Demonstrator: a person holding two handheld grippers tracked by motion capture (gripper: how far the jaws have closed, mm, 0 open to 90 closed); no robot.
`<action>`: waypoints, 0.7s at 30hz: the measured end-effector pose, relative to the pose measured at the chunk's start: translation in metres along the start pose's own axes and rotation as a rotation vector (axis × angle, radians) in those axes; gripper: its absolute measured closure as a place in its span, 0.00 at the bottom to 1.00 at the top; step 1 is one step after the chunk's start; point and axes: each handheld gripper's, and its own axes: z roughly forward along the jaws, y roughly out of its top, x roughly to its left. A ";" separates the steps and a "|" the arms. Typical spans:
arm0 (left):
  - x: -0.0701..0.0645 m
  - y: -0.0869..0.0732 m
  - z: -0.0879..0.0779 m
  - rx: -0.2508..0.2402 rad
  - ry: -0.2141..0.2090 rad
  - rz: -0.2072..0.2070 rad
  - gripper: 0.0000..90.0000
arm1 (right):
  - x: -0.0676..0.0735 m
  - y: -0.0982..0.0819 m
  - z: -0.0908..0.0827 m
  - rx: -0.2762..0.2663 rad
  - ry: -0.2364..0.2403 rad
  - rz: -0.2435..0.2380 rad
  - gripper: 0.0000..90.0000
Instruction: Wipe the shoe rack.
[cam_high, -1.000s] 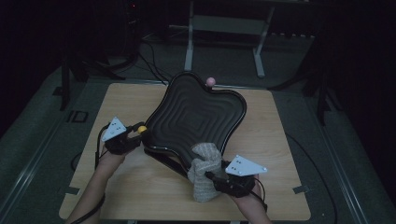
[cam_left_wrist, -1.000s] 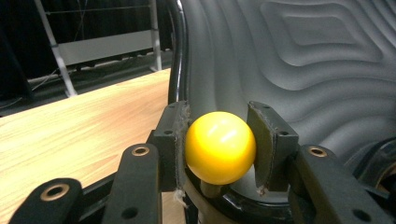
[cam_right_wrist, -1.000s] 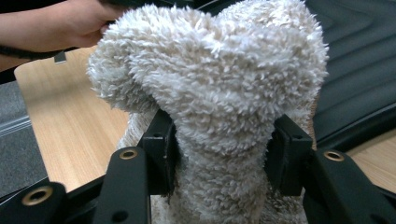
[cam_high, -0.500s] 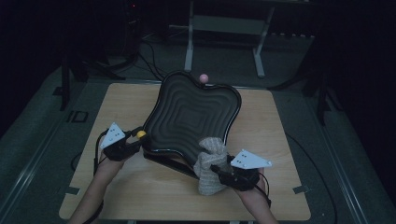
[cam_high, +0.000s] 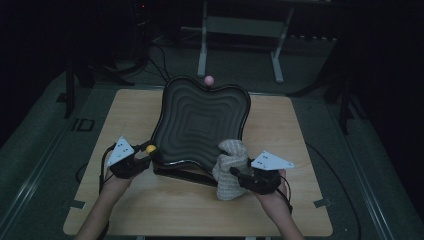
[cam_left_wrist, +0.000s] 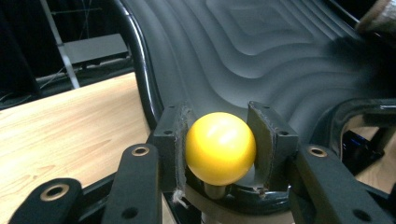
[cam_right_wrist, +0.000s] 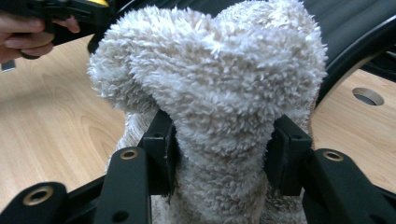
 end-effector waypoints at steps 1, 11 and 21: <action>-0.001 0.000 -0.001 0.003 0.001 -0.002 0.66 | -0.001 0.000 0.001 0.001 0.000 0.002 0.57; -0.009 0.000 -0.003 0.008 0.019 0.003 0.66 | -0.015 0.004 0.008 -0.001 -0.017 0.019 0.58; -0.017 -0.002 -0.009 0.005 0.053 0.002 0.66 | -0.024 0.010 0.017 0.007 -0.018 0.021 0.60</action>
